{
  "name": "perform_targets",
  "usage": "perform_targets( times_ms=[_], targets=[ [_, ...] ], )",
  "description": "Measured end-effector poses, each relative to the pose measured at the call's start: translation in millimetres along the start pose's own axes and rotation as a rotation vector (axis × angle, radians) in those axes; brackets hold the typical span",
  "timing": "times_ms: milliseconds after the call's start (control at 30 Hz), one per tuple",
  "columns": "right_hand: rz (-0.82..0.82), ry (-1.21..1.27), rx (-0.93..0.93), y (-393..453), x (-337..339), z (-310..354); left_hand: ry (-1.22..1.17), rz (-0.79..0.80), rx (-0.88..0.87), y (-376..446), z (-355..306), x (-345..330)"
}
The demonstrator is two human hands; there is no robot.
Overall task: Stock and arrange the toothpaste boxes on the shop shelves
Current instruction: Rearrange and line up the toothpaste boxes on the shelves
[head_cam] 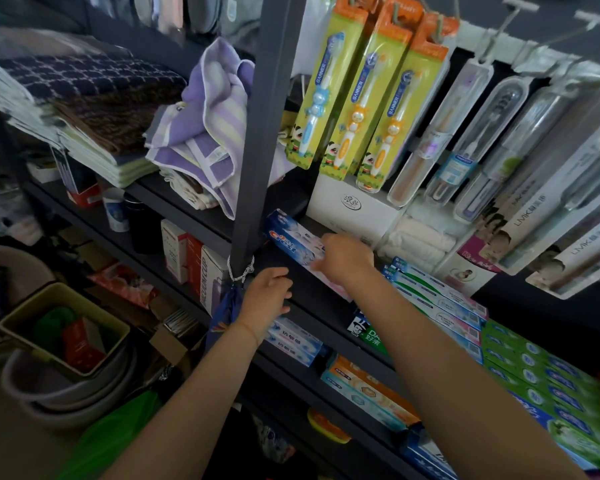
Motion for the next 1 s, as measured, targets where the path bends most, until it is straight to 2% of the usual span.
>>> perform_targets(
  times_ms=[67, 200, 267, 367, 533, 767, 1000],
  targets=[
    [0.038, -0.066, -0.003, 3, -5, -3, 0.134, -0.049, -0.115, 4, 2, 1],
    [0.049, -0.171, 0.017, 4, -17, -5, 0.788, -0.307, -0.663, 5, -4, 0],
    [0.005, -0.201, 0.039, 5, -21, -6, 1.016, -0.324, -0.781, 9, -4, -7],
    [-0.024, -0.197, 0.042, 7, -27, -10, 1.234, -0.273, -0.725, 16, -1, -16],
    [0.099, -0.15, -0.092, 15, -47, -32, 1.397, -0.202, -0.619, 20, 8, -25],
    [0.109, -0.061, -0.074, 16, -55, -37, 1.42, -0.222, -0.624, 25, 21, -29],
    [0.167, -0.03, 0.008, 17, -48, -34, 1.379, -0.161, -0.563, 25, 21, -25]
  ],
)
Point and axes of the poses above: each hand's wrist, its own y-axis towards the middle knuckle, its own x-axis out of the back of the hand, z = x × y, the point moved 3 cm from there along y, towards the middle knuckle, and after that the axes turned 10 degrees about x, right-handed, at the moved point
